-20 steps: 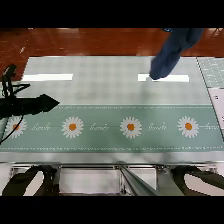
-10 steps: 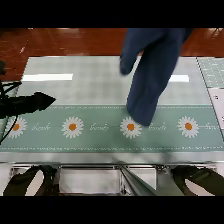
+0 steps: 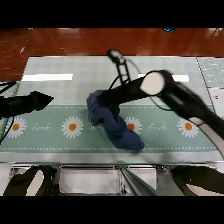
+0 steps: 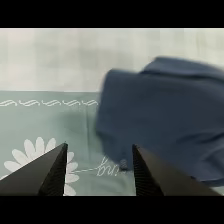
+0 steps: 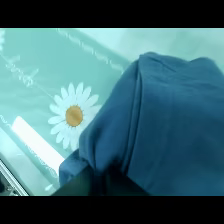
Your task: Fold the shirts.
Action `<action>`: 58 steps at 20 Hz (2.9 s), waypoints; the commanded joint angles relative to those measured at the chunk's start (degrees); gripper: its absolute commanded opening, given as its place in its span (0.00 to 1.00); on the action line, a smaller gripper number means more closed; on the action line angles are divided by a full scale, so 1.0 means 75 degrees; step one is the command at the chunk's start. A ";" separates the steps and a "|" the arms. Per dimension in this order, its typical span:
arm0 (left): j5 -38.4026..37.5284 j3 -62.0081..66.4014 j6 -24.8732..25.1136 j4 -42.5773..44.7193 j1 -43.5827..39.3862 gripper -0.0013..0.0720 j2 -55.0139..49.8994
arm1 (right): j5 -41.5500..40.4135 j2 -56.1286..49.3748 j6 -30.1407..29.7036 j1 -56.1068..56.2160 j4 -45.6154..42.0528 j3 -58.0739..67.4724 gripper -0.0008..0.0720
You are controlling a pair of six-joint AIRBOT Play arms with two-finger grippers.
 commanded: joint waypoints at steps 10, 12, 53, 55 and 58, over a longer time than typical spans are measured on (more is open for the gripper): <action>-0.0280 -0.1003 -0.0029 0.0373 0.0414 0.70 -0.0294 | 0.2317 0.2040 -0.0213 -0.5590 -0.0478 -0.0408 0.57; -0.0560 -0.1105 -0.0023 0.0160 0.0417 0.70 -0.1000 | 0.2311 0.3057 -0.0157 -0.6653 -0.0918 -0.1612 0.57; -0.1778 0.4106 0.1993 -0.5374 0.0431 0.03 -0.5342 | 0.1947 0.2157 -0.1070 -0.4841 0.0883 0.0277 0.05; -0.1784 0.5898 0.1647 -0.5249 0.0484 0.03 -0.5103 | 0.2664 0.2159 -0.0758 -0.5001 0.0175 0.2346 0.05; -0.1784 0.8262 0.1204 -0.4616 0.0595 0.03 -0.4744 | 0.4030 0.2171 -0.0557 -0.4986 -0.0784 0.4972 0.05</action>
